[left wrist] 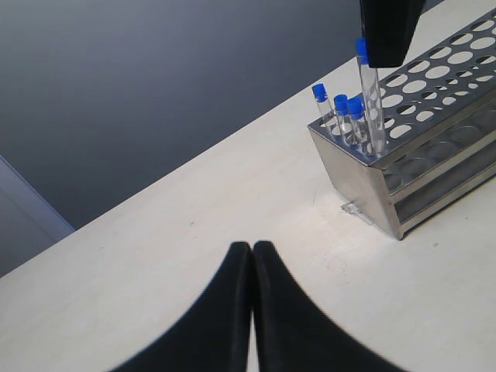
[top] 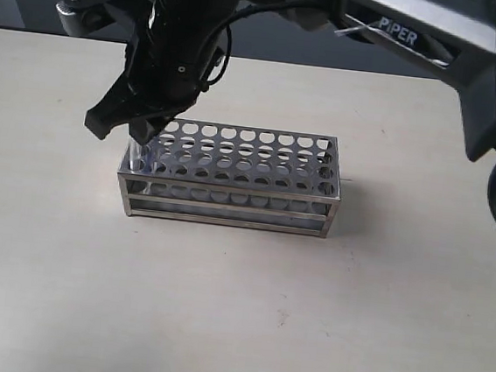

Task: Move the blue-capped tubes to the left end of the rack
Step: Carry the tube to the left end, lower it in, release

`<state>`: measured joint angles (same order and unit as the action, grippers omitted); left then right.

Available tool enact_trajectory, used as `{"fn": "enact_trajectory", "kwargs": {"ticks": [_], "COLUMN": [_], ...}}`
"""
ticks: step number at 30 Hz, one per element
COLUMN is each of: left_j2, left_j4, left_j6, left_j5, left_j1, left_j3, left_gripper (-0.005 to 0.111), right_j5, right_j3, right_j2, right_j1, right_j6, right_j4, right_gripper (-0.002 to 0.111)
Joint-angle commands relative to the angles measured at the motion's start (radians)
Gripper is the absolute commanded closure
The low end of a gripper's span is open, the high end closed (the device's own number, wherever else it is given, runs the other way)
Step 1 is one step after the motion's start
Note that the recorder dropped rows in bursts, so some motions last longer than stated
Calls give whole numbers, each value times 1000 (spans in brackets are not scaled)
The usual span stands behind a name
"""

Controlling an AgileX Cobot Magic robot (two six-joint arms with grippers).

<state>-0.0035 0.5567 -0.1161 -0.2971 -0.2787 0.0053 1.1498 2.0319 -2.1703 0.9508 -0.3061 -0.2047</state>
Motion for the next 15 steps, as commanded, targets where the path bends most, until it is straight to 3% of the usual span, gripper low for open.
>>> {"fn": "enact_trajectory", "kwargs": {"ticks": [1, 15], "left_j2": [3, 3], "left_j4": [1, 0], "left_j6": [-5, -5], "left_j5": [6, 4], "left_j1": [-4, -4], "left_j3": [-5, -5], "left_gripper": [106, 106], "right_j5": [-13, -54], "right_j3": [6, 6], "right_j2": [-15, -99], "right_j1": [0, 0], "right_j6": [-9, -9], "right_j4": [-7, -67], "right_gripper": [109, 109]}}
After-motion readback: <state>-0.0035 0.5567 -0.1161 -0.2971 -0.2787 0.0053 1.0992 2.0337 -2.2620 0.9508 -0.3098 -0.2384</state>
